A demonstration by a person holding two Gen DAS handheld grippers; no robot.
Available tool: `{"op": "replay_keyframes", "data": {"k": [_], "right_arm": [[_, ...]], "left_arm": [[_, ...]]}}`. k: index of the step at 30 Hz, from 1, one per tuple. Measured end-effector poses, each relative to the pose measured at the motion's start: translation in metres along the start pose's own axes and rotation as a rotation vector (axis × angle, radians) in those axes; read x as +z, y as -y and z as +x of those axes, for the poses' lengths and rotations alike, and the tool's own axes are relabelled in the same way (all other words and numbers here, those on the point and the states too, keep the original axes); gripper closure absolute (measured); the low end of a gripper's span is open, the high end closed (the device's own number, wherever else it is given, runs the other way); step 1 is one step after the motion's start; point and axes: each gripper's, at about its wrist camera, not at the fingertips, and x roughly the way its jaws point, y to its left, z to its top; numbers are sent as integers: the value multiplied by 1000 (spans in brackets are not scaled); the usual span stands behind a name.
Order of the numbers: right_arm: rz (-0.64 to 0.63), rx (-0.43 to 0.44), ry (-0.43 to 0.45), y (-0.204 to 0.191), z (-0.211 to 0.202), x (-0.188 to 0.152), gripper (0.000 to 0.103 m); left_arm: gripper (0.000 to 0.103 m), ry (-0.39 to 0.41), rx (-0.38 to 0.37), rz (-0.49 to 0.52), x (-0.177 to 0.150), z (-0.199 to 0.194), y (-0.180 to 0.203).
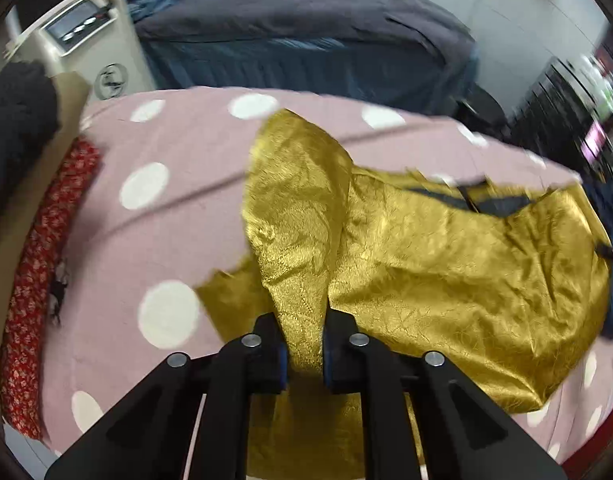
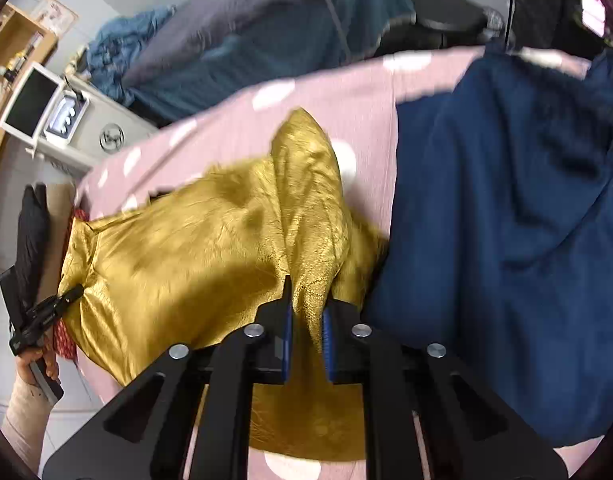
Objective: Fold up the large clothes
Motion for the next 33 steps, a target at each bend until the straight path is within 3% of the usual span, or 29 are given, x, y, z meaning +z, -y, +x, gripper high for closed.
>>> {"op": "replay_keyframes", "data": {"k": [3, 6, 8, 9, 11, 14, 16, 18, 21, 24, 26, 30, 33], "right_arm": [[73, -21, 59, 13, -11, 17, 93], [100, -36, 17, 23, 2, 20, 93], [88, -78, -25, 20, 19, 20, 92], [93, -98, -39, 19, 26, 19, 87], [130, -120, -48, 23, 33, 16, 73], [184, -105, -25, 28, 22, 16, 70], [156, -175, 31, 18, 4, 18, 60], [64, -244, 137, -3, -20, 15, 42], [-100, -269, 185, -39, -38, 2, 38], [-208, -198, 102, -71, -27, -22, 37], [-273, -182, 18, -91, -7, -47, 37], [-366, -240, -68, -113, 25, -81, 37], [-358, -303, -97, -106, 40, -85, 33]], "left_arm": [[93, -44, -35, -131, 16, 21, -29], [85, -123, -20, -199, 14, 52, -37], [64, -139, 26, -190, 10, 62, -31], [60, -135, 45, -190, 8, 62, -30], [39, -131, 82, -216, 6, 59, -35], [32, -73, 133, -271, 7, 35, -50], [26, -10, 197, -277, 6, 10, -54], [24, 81, 274, -236, 0, -19, -44], [22, 141, 312, -115, -12, -45, -5], [18, 138, 226, -46, -33, -51, 41], [18, 67, 148, -12, -51, -38, 72], [18, -35, 200, 15, -73, -4, 91], [7, -91, 211, -62, -71, 19, 73]]}}
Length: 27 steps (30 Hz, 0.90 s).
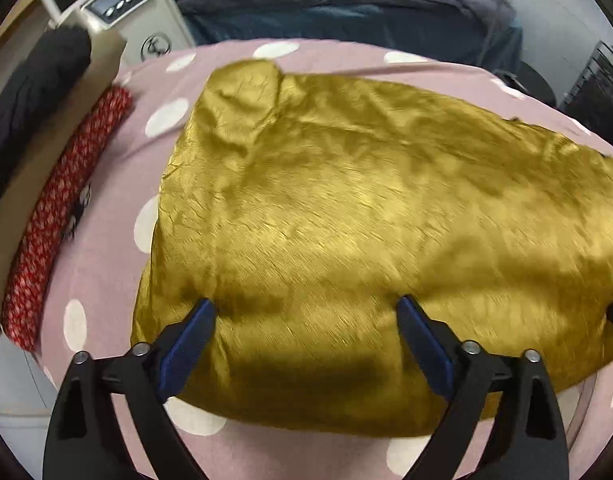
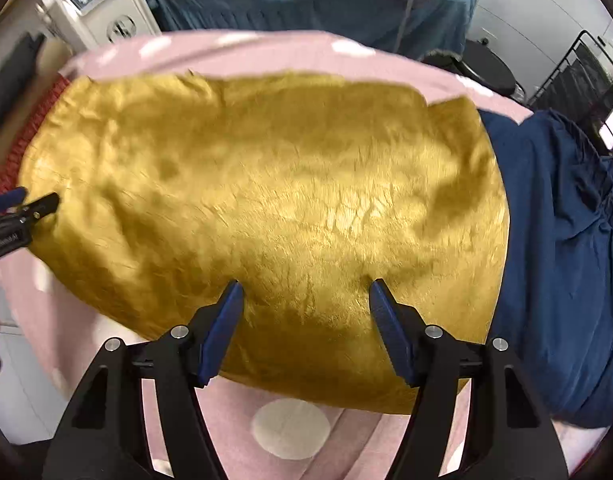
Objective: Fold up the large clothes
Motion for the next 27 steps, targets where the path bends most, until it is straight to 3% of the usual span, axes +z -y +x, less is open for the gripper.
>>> {"op": "replay_keyframes", "data": {"k": [2, 5, 10, 22, 24, 27], "right_arm": [[39, 8, -18, 10, 6, -1, 28], [75, 35, -38, 18, 15, 1, 28], [82, 36, -57, 21, 29, 5, 27], [80, 39, -84, 16, 38, 7, 18], [98, 58, -62, 19, 30, 6, 18], [157, 130, 55, 32, 0, -2, 18]], "left_arm": [[5, -46, -29, -44, 4, 13, -10], [5, -96, -58, -74, 12, 25, -18], [5, -106, -35, -14, 15, 34, -8], [5, -87, -50, 7, 19, 32, -10], [6, -50, -63, -16, 18, 18, -16], [6, 14, -141, -56, 10, -10, -29]]}}
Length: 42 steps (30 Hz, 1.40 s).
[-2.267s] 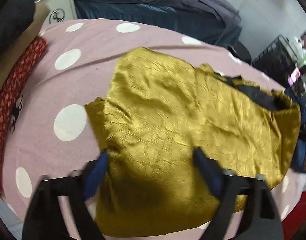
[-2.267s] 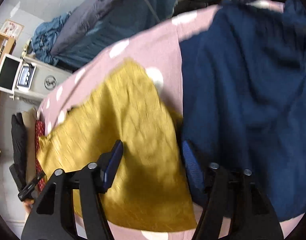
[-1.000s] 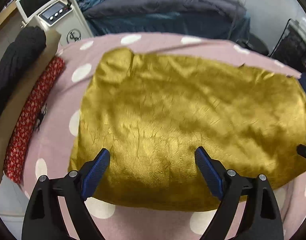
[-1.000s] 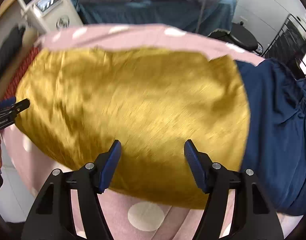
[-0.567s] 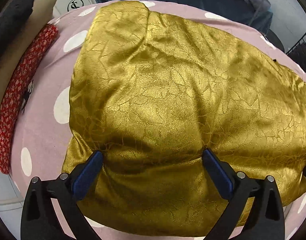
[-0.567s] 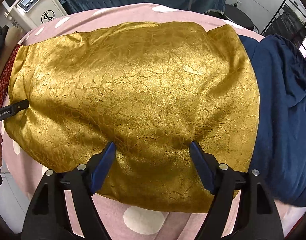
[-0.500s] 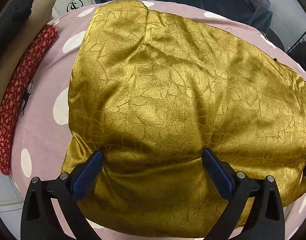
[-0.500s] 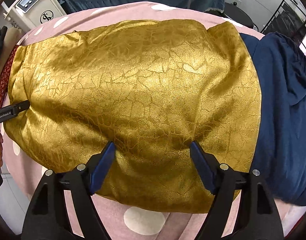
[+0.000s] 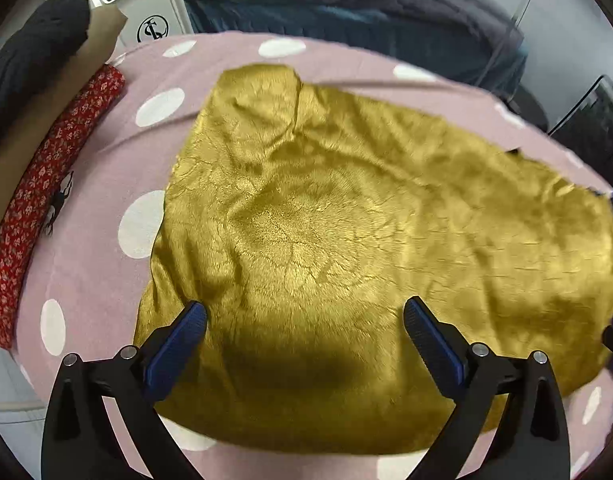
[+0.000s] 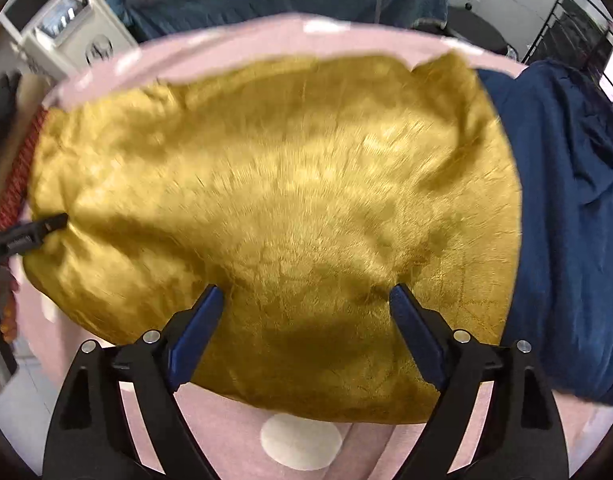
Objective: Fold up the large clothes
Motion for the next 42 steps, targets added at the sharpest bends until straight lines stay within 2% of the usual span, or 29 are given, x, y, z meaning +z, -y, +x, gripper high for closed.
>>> {"op": "replay_keyframes", "data": {"k": [4, 10, 14, 20, 28, 34, 42], "right_arm": [[87, 54, 20, 32, -19, -16, 18], [380, 123, -17, 117, -21, -63, 18], [549, 225, -23, 156, -17, -90, 18], [602, 306, -30, 157, -3, -96, 18], [681, 414, -45, 157, 23, -95, 18], [632, 419, -73, 157, 39, -84, 18], [548, 420, -78, 118, 57, -56, 18]], "left_arm": [[6, 4, -22, -51, -20, -18, -16], [6, -45, -58, -176, -56, -24, -47], [7, -76, -74, -232, -70, -20, -52], [7, -111, -114, -254, -79, -15, -31], [7, -144, -140, -161, -85, -15, 5], [7, -160, -125, -155, -86, -15, 1], [7, -174, -104, -180, -88, -16, -14]]}}
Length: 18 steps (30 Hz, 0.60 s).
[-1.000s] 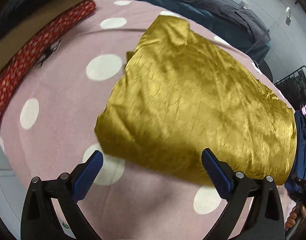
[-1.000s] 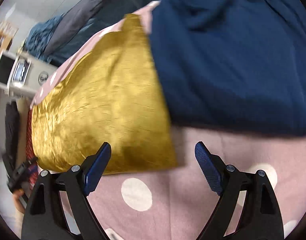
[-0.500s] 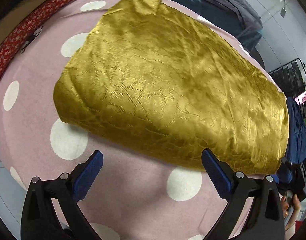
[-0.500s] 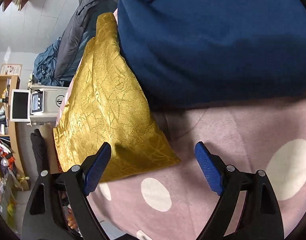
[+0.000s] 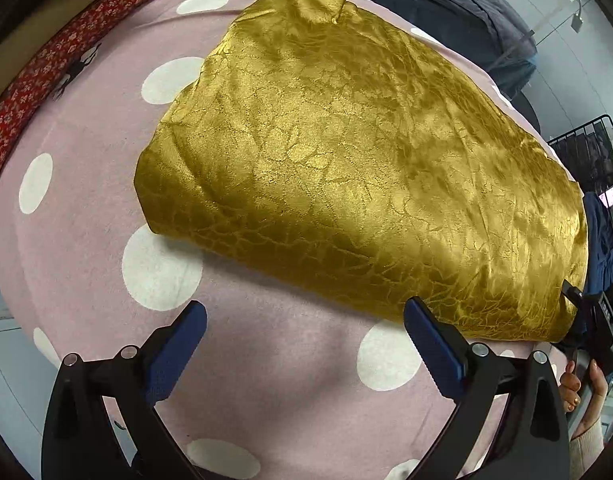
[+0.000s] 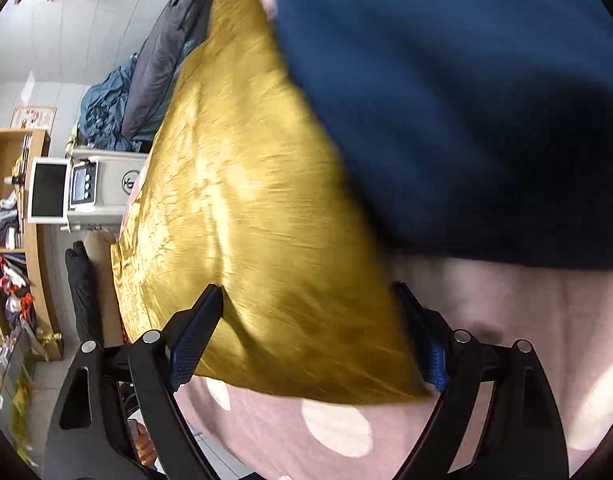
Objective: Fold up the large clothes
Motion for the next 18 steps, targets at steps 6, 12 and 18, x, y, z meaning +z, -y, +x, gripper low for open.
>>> {"op": "replay_keyframes", "data": {"k": [6, 12, 18], "right_arm": [[-110, -92, 11, -38, 19, 20, 18], [-159, -124, -63, -55, 38, 36, 18], [-144, -133, -77, -49, 43, 33, 18]], "left_arm": [[7, -1, 3, 20, -1, -2, 0], [7, -13, -1, 14, 4, 7, 4], [7, 33, -23, 21, 17, -7, -3]]}}
